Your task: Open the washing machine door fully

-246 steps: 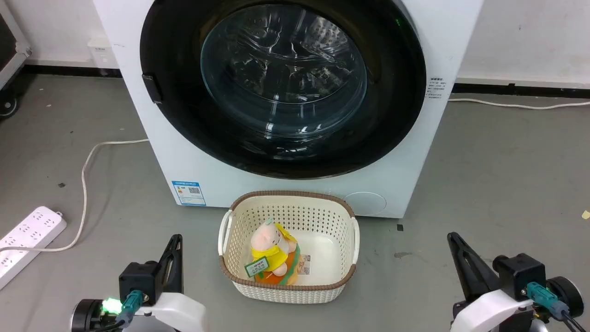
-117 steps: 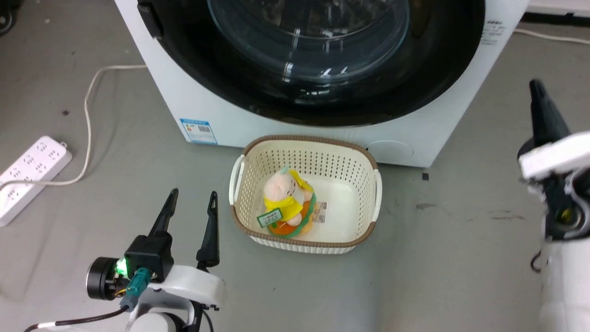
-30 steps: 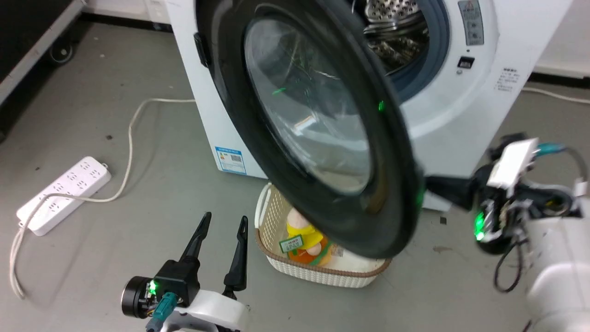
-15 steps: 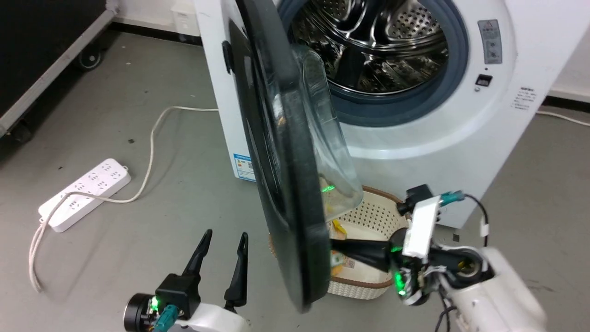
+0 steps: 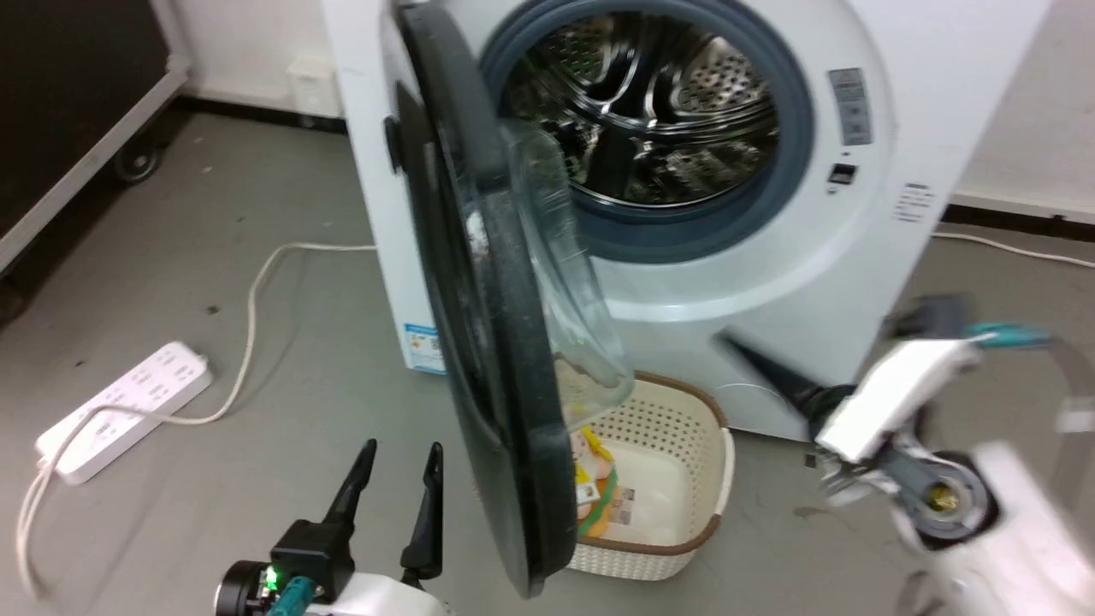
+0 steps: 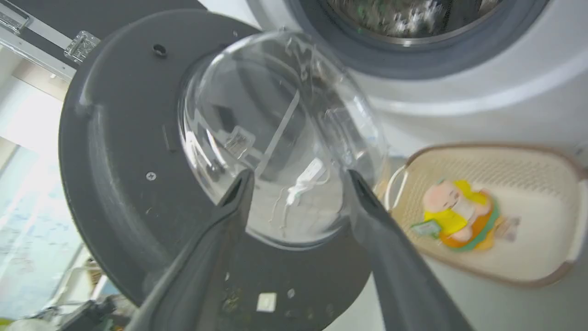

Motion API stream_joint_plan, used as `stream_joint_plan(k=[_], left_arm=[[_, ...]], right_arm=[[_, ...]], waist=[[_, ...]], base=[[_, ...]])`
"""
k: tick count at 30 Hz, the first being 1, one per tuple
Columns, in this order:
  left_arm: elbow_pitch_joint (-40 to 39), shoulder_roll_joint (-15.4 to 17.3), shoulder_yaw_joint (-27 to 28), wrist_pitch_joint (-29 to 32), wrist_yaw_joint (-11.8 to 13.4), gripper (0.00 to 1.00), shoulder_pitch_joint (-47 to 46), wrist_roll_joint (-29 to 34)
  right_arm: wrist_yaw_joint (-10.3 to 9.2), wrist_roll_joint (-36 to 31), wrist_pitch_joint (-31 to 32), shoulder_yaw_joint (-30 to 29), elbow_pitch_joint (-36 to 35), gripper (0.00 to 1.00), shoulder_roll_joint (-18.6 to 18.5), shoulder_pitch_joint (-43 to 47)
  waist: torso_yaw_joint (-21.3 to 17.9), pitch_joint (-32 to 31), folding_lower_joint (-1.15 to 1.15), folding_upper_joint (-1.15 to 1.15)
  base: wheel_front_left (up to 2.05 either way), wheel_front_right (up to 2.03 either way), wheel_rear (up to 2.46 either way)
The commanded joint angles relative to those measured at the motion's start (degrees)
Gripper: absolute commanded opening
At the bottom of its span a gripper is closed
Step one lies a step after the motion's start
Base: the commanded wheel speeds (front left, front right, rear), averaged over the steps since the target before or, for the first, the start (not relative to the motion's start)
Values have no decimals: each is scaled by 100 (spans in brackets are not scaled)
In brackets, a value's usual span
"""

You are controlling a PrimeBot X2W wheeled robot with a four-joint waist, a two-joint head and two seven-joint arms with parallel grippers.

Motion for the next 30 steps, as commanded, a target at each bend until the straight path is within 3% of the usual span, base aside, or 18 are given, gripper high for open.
stream_joint_plan(k=[1,6,10,14,20,24,30], left_arm=[[-31,9,38,-32,23,100,37,-18],[-52,9,250,-32,-60,100,15,-79],[-29,9,391,-32,-123,100,33,-33],[-88,9,514,-32,-143,100,117,-21],[-60,9,555,-32,-240,100,242,-17],[59,9,535,-32,-284,100,327,-29],[119,9,563,-32,-295,100,409,-60]], right_arm=[[7,-327,-299,28,-201,100,-169,109],[7,-2390,-2190,279,-1076,100,-883,588],[7,-3639,-3230,-107,-1272,100,-1031,1101],[7,-4764,-3805,-759,-1537,100,-678,1732],[7,-6058,-3975,-1608,-2055,100,238,2654],[7,-6544,-3987,-1714,-2333,100,632,3104],[7,-6834,-3990,-1698,-2402,100,884,3468]], waist=[[-105,-28,0,0],[-377,-75,0,0],[-537,-140,0,0],[-682,-166,0,0],[-788,-162,0,0],[-830,-176,0,0],[-844,-177,0,0]], base=[[0,0,0],[0,0,0],[0,0,0],[0,0,0],[0,0,0],[0,0,0],[0,0,0]])
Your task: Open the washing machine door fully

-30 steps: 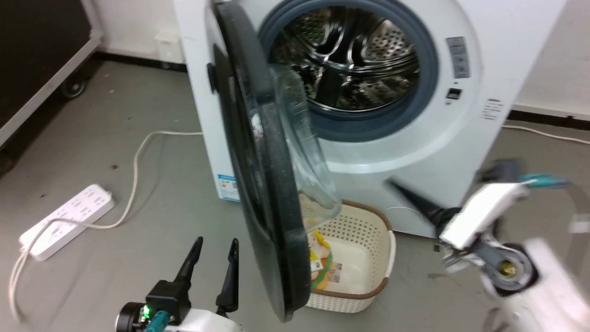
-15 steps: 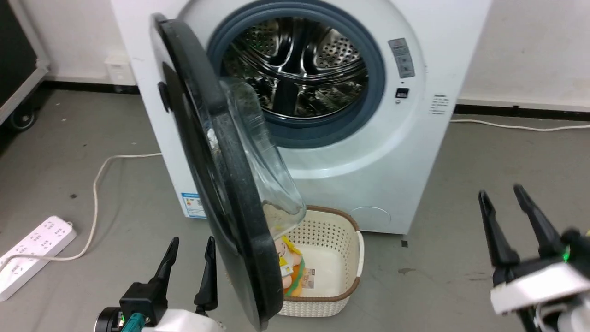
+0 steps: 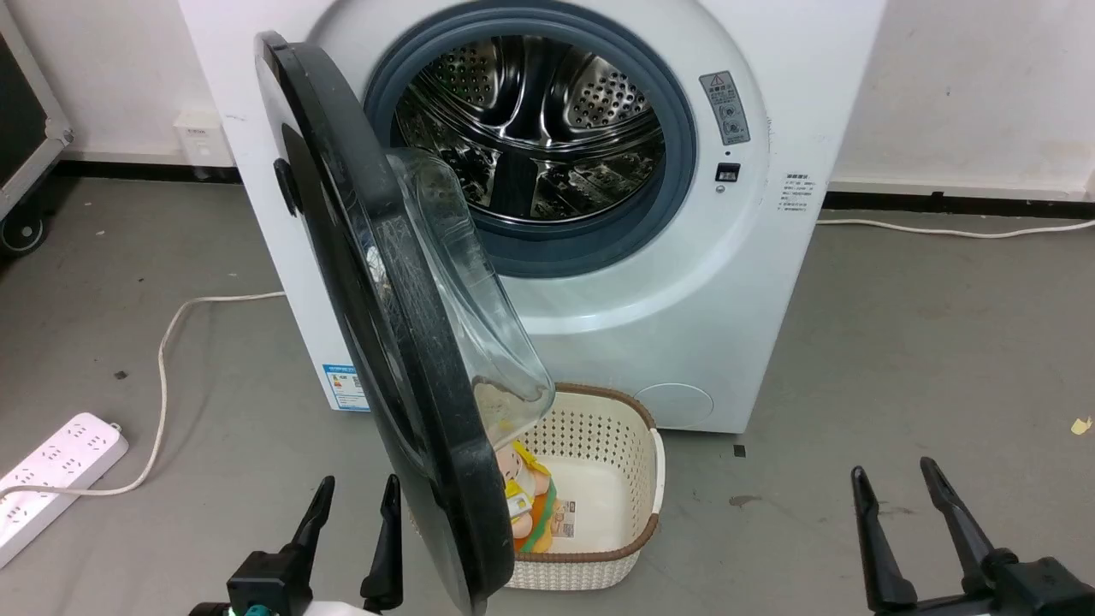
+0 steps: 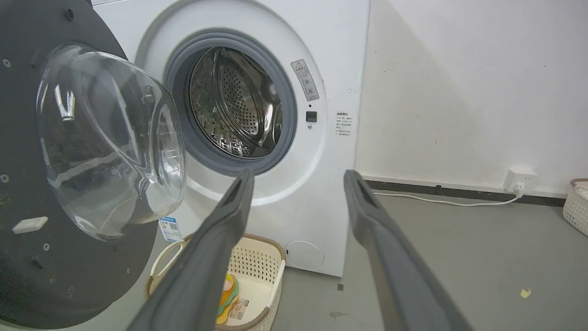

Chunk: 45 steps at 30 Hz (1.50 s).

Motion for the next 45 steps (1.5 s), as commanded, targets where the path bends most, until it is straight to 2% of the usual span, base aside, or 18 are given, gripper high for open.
stream_joint_plan(k=[1,8,9,10,11,13,15,22,23,24,28,32,36,40,45], left_arm=[[21,9,-6,-32,-30,100,91,-16],[44,9,-23,-32,-20,100,94,10],[51,9,-30,-32,-24,92,92,8],[53,9,-40,-32,-35,17,86,14],[46,9,-47,-32,-46,0,79,25],[-20,9,-29,-32,-50,0,58,28],[-270,9,85,-32,51,0,3,36],[-1766,9,496,-32,387,0,-231,-372],[-1766,9,496,-32,387,0,-231,-372],[-2199,9,549,-32,451,0,-341,-511],[-2808,9,406,-32,528,0,-477,-522],[-3186,9,5,-32,493,0,-637,-454],[-3200,9,-614,-32,382,0,-705,-180],[-2740,9,-1371,7,232,0,-576,32],[-2006,9,-2038,510,77,0,-316,-112]], right_arm=[[5,-51,-25,11,-18,100,31,84],[5,-110,-25,24,-1,100,58,106],[5,-110,-25,23,0,100,59,106],[5,-109,-25,24,1,100,60,105],[5,-108,-25,27,5,100,62,104],[5,-91,-25,35,16,100,63,97],[5,-67,-26,32,28,100,63,82],[5,2,-26,6,61,100,64,27],[5,2,-26,6,61,100,64,27],[5,11,-26,1,71,100,65,12],[5,25,-26,2,78,100,65,-1],[5,41,-26,21,90,100,65,-14],[5,64,-26,59,113,100,65,-18],[5,87,-26,82,146,100,65,-23],[5,123,-26,87,199,100,65,-29]], waist=[[4,-3,0,0],[37,-6,0,0],[44,-4,0,0],[52,-3,0,0],[59,-1,0,0],[74,2,0,0],[91,11,0,0],[138,10,0,0],[138,10,0,0],[141,1,0,0],[144,-15,0,0],[143,-20,0,0],[128,-20,0,0],[95,-15,0,0],[45,3,0,0]], base=[[0,0,0],[0,0,0],[0,0,0],[0,0,0],[0,0,0],[0,0,0],[0,0,0],[0,0,0],[0,0,0],[0,0,0],[0,0,0],[0,0,0],[0,0,0],[0,0,0],[0,0,0]])
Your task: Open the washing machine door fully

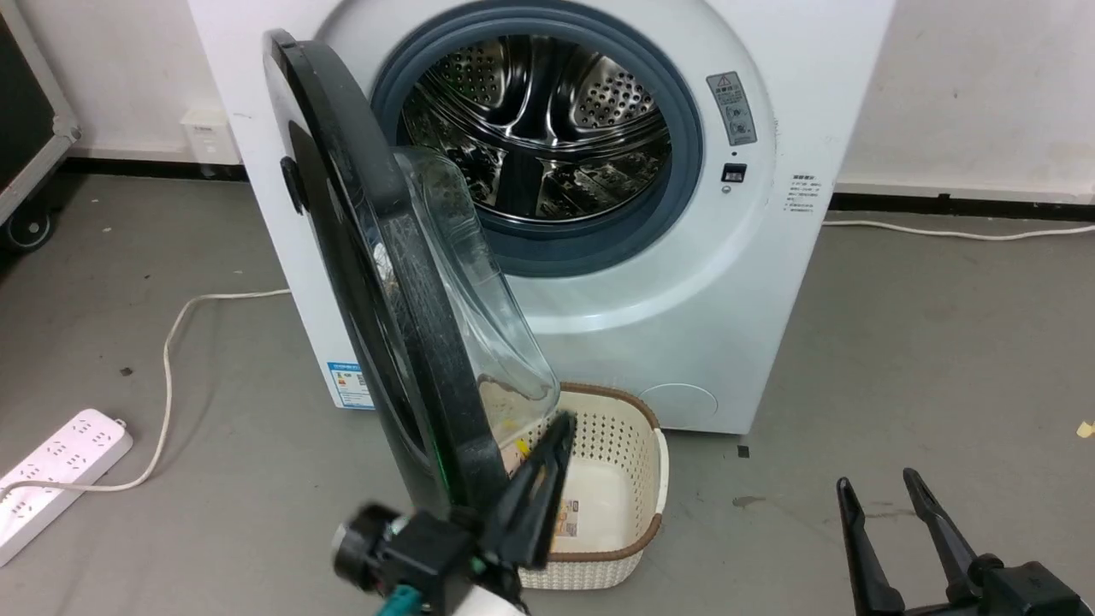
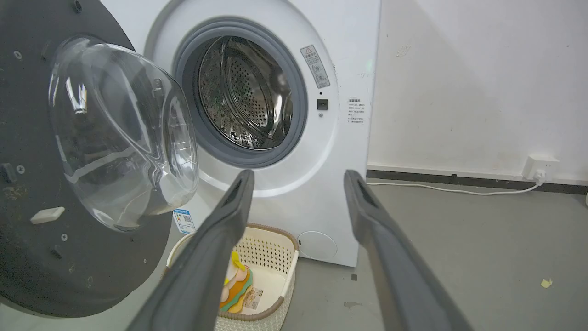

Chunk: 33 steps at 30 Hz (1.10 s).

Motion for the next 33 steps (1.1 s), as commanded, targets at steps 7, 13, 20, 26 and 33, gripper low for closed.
stream_joint_plan(k=[7,13,20,26,33], left_arm=[[969,17,-78,85,83,0,81,-244],[1723,46,80,-30,185,0,-129,-270],[1969,139,129,-197,153,0,-212,-299],[1887,270,154,-210,153,0,-121,-328],[1785,348,290,-160,248,0,-68,-445]], right_arm=[[5,44,-26,-8,46,100,25,-48],[5,47,-26,-20,92,100,25,-35],[5,66,-26,39,80,100,25,3],[5,59,-26,73,85,100,25,72],[5,69,-26,171,105,100,25,63]], waist=[[-14,43,0,0],[114,75,0,0],[544,36,0,0],[1166,-2,0,0],[1937,24,0,0]], base=[[0,0,0],[0,0,0],[0,0,0],[0,0,0],[0,0,0]])
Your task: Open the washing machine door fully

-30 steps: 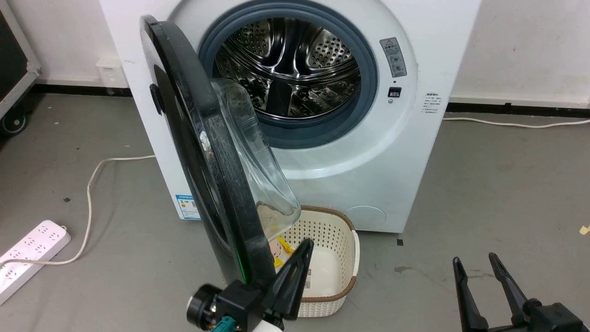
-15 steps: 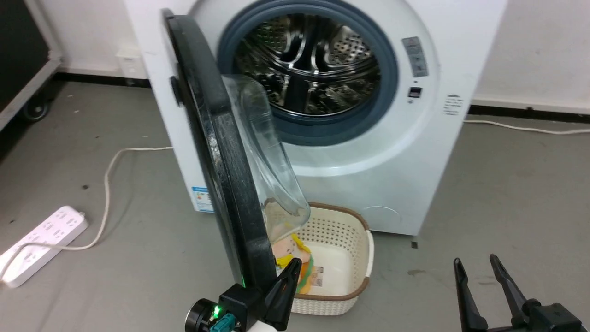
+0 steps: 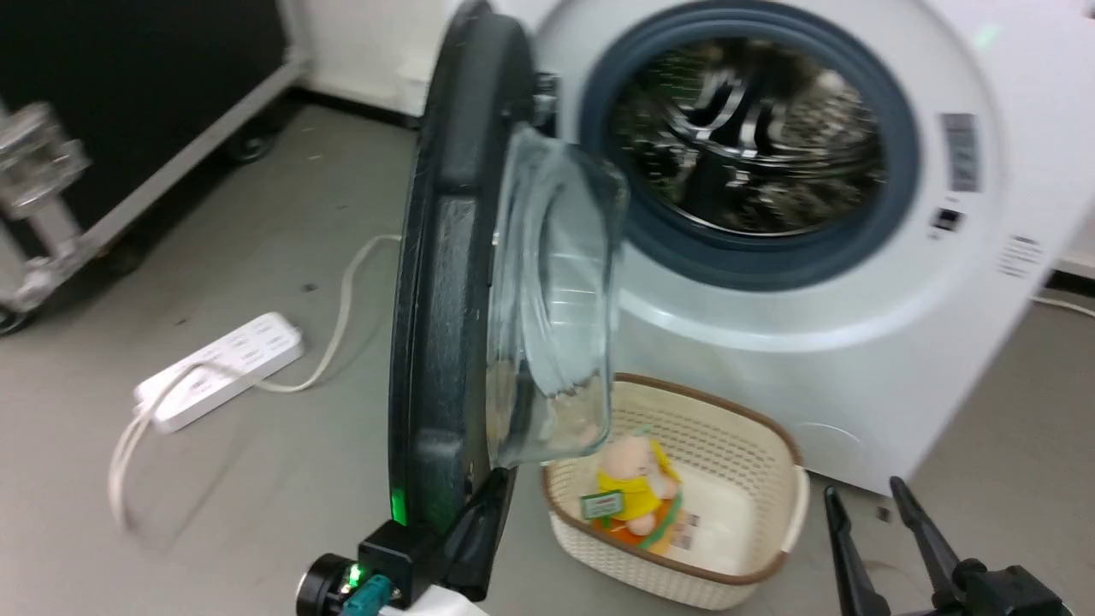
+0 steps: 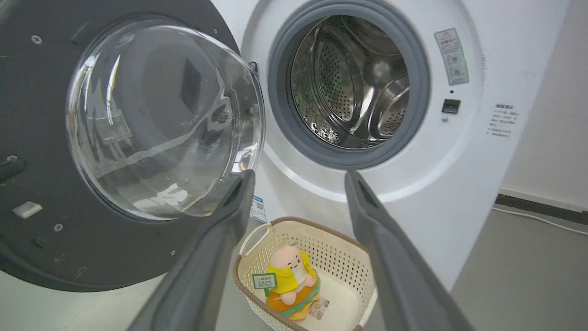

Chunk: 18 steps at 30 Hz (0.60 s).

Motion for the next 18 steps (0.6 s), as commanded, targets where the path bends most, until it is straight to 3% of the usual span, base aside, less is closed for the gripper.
stream_joint_plan(k=[1,9,18], left_arm=[[-30,33,74,5,57,0,39,-62],[110,146,458,-11,200,0,-258,-261],[539,707,1413,-127,294,0,-1096,-676]], right_arm=[[5,6,-26,37,5,100,20,50],[5,-45,-26,140,30,100,20,-24],[5,-405,-26,209,42,100,-81,-337]], waist=[[461,27,0,0],[950,270,0,0],[913,1240,0,0]], base=[[0,0,0],[0,0,0],[0,0,0]])
